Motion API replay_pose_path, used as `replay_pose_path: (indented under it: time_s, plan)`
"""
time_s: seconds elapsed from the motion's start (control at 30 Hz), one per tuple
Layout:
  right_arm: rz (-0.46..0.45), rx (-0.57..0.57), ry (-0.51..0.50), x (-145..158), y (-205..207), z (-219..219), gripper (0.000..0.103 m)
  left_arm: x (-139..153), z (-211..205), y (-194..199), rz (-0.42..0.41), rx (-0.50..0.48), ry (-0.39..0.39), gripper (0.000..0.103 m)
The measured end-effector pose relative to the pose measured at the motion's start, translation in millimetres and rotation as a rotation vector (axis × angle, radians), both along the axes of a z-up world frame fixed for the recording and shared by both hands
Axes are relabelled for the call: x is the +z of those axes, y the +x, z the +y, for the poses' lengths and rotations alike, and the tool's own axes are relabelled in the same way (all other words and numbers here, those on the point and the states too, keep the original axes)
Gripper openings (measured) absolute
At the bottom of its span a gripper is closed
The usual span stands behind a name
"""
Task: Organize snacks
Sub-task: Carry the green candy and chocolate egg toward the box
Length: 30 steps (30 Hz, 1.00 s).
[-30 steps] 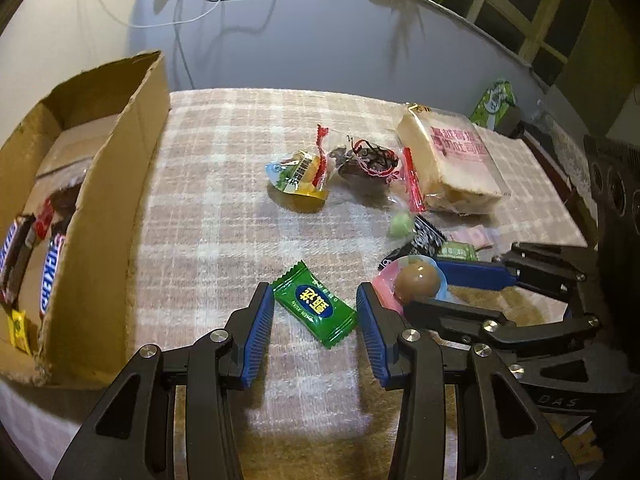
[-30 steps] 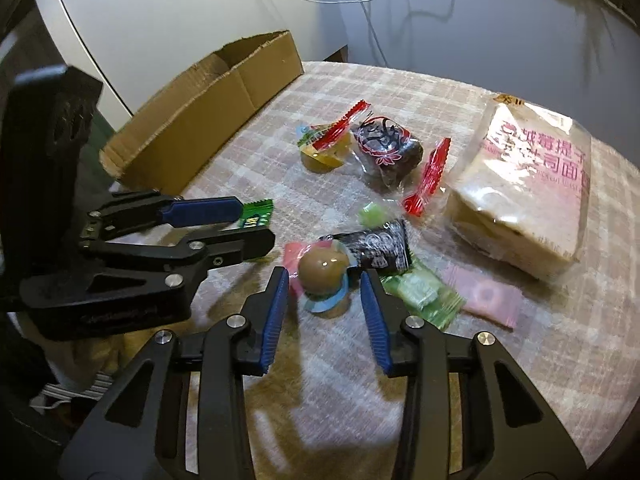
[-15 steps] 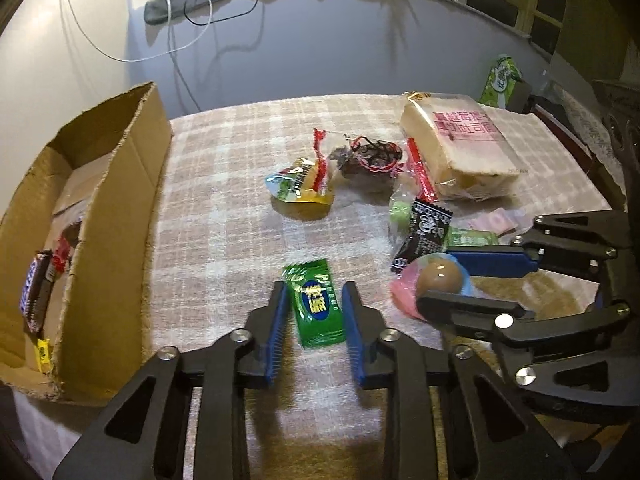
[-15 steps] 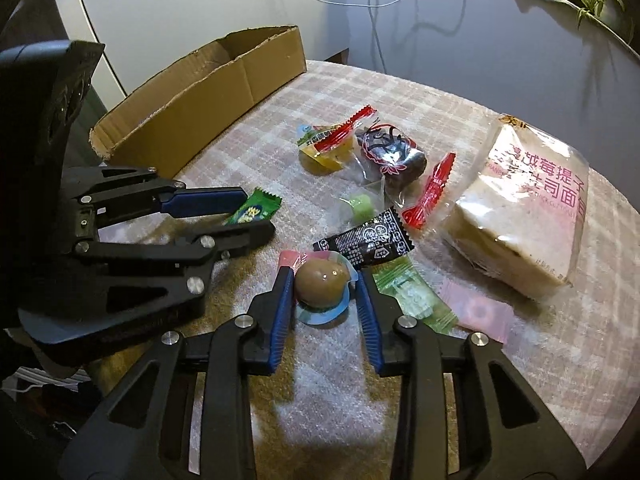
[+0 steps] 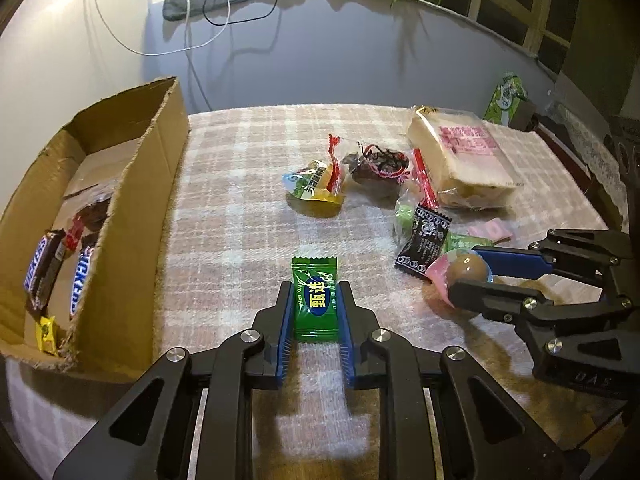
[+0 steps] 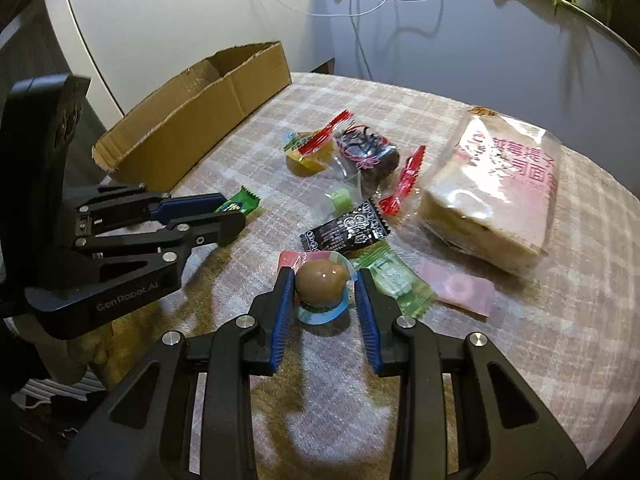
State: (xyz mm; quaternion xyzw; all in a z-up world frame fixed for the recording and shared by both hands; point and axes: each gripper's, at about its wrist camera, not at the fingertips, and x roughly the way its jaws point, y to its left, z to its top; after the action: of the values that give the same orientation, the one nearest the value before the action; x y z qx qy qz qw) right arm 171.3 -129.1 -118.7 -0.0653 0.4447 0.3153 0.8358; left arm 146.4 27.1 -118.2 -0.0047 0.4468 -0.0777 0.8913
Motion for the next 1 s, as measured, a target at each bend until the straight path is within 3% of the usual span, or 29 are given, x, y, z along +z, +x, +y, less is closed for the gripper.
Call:
replay_pose_path:
  time_s: [0.5,1.0]
  plan:
    - [-0.068,-0.021,0.051,41,-11,-2,0.032,42,25,-22,-0.100,0.057,-0.059,0.019]
    - [-0.123,0.031,0.072,70,-6,49,0.032,70,82,-32,-0.193,0.160,-0.058,0.019]
